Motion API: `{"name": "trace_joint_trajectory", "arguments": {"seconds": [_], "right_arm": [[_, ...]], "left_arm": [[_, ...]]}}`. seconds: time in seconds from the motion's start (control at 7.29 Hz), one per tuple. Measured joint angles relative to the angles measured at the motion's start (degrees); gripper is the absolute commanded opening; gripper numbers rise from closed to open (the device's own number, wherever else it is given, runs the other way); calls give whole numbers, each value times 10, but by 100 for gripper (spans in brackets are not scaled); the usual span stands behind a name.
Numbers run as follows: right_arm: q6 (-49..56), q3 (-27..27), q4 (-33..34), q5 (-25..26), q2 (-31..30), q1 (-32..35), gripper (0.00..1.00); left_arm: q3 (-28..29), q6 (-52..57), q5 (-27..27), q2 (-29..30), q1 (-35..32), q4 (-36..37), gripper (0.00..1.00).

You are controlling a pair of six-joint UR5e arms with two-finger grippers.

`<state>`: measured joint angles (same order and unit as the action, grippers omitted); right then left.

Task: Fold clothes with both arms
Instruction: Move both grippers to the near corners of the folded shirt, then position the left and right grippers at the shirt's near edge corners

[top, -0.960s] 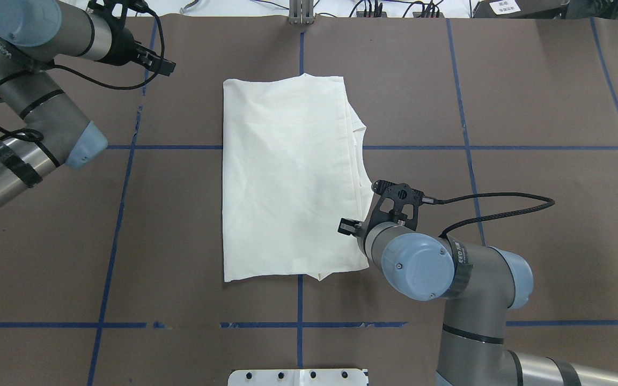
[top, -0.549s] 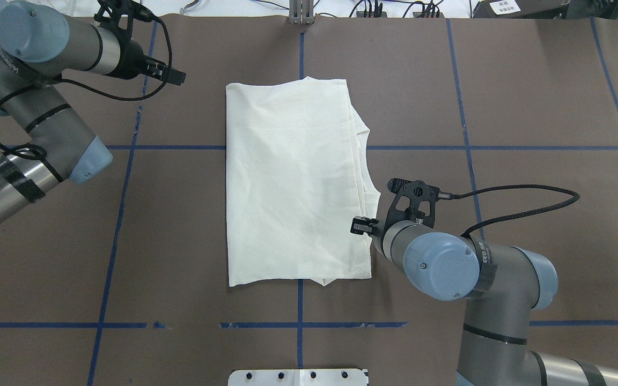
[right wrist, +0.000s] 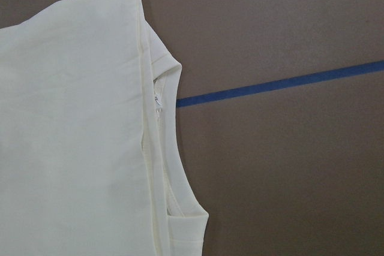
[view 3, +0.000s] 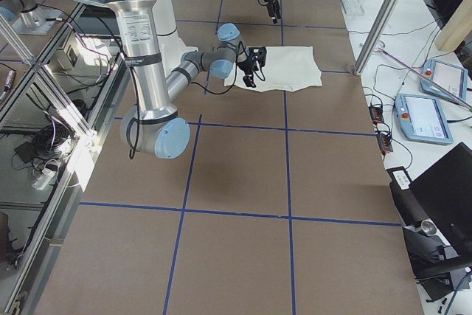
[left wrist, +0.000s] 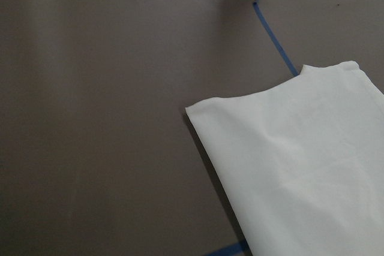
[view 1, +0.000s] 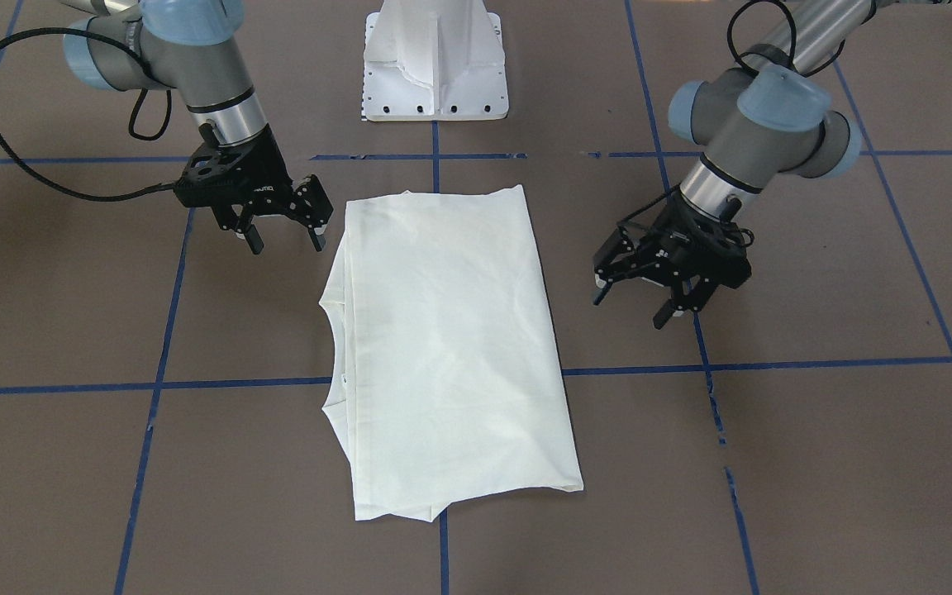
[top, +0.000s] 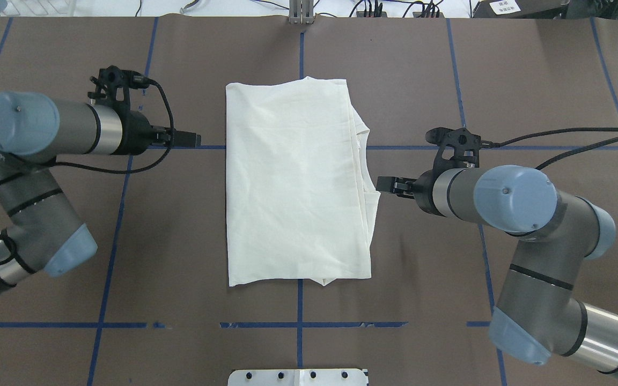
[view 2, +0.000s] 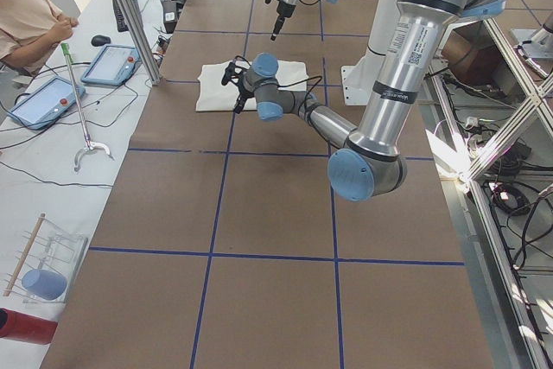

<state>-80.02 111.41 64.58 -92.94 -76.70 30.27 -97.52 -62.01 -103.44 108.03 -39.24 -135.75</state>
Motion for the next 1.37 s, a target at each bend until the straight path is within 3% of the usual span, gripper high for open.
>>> {"name": "trace_joint_trajectory", "arguments": {"seconds": [0.14,0.27,0.69,1.1,1.37], "right_arm": [[1,2,-27,-24,-16,17,100],[1,2,-37,-37,-24,29,100],[1,0,-42,-40,-29,40,100],[0,-2,-42,-37,-30,40,100],[-1,-2,-42,-36,-31,40,100]], "left_arm": [[-31,-63,46,-26,53,2,84],[-56,-127,93,-47,105,16,57],[-99,-311,158,-53,199,96,54],[-98,-356,184,-40,244,115,53],[-94,-361,186,-33,260,120,42]]}}
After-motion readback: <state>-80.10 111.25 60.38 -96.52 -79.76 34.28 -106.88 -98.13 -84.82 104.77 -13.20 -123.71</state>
